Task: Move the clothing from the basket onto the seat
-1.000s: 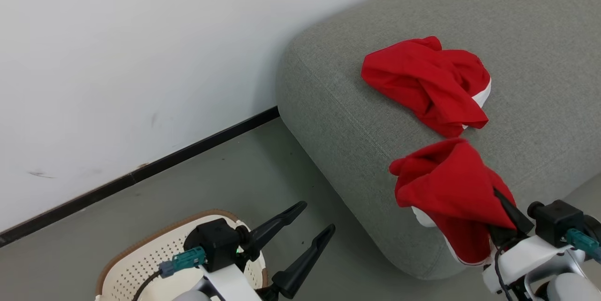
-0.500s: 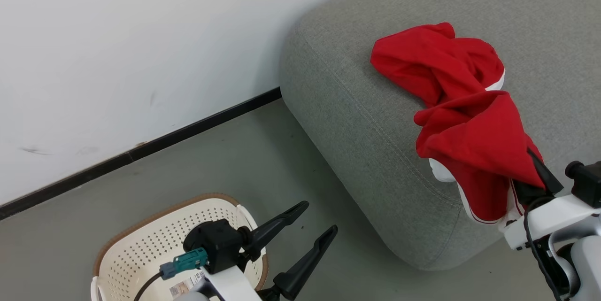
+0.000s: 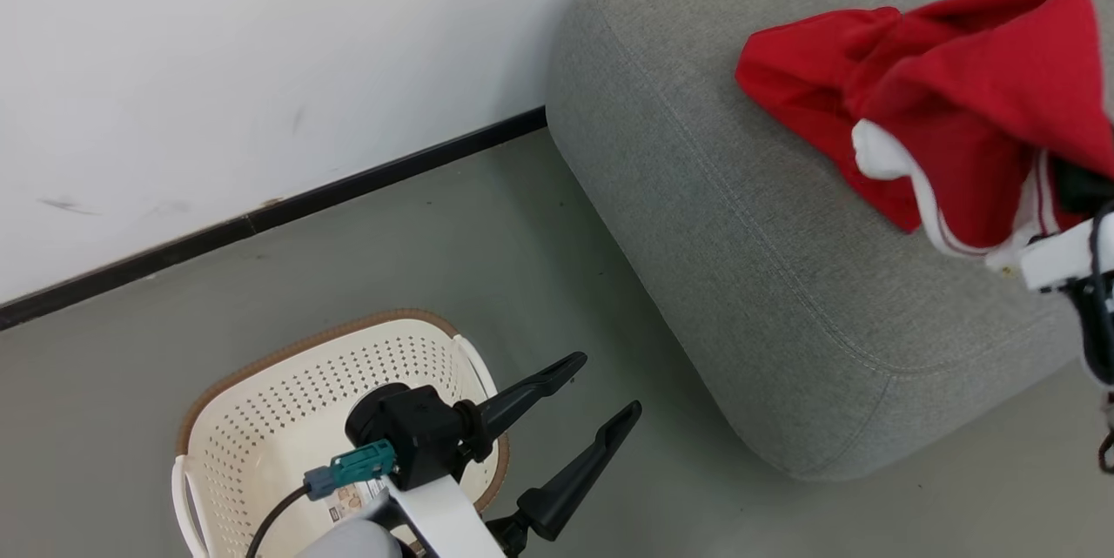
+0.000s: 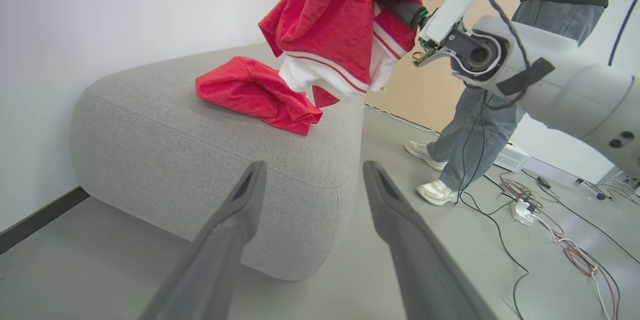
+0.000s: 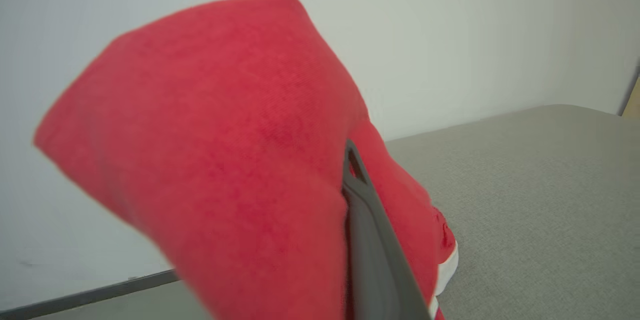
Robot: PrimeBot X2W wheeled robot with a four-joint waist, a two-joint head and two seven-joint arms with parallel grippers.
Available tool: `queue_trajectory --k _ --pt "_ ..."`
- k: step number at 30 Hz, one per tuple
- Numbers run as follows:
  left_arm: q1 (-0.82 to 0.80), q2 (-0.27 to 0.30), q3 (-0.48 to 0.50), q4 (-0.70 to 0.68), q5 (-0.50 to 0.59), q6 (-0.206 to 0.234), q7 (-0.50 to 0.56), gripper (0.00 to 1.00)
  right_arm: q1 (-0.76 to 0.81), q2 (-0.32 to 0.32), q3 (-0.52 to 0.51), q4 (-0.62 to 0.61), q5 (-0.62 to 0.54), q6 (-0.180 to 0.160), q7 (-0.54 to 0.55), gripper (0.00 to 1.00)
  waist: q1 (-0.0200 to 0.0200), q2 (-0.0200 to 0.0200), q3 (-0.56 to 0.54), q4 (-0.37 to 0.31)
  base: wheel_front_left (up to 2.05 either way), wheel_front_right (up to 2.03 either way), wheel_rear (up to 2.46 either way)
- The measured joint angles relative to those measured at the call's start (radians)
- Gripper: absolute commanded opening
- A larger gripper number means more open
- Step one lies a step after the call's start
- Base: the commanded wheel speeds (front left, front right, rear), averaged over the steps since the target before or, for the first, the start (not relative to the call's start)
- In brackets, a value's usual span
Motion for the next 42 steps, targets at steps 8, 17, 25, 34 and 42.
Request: queue_trajectory --k 8,17,25,34,42 --pt "-0.017 -0.003 -0.006 -0.011 0.000 0.000 0.018 1.00 -0.179 -0.048 -0.114 0.105 0.037 0.000 0.055 0.00 0.0000 0.0000 0.051 0.029 0.00 0.00 0.00" --pt "-0.027 -0.001 -0.010 -0.021 0.001 0.004 0.036 1.00 -0.286 -0.073 -0.185 0.209 0.023 0.000 0.083 0.00 0.0000 0.0000 0.101 0.063 0.00 0.00 0.00" --pt "-0.035 0.009 -0.011 -0.032 0.002 0.009 0.062 1.00 -0.365 -0.083 -0.227 0.286 0.015 0.000 0.097 0.00 0.0000 0.0000 0.157 0.094 0.00 0.00 0.00" --pt "-0.073 0.009 -0.012 -0.039 0.002 0.013 0.089 1.00 -0.450 -0.087 -0.239 0.328 0.013 0.000 0.097 0.00 0.0000 0.0000 0.226 0.116 0.00 0.00 0.00" --pt "-0.099 0.026 -0.002 -0.045 0.002 0.013 0.107 1.00 -0.528 -0.116 -0.245 0.349 0.005 0.000 0.089 0.00 0.0000 0.0000 0.283 0.124 0.00 0.00 0.00"
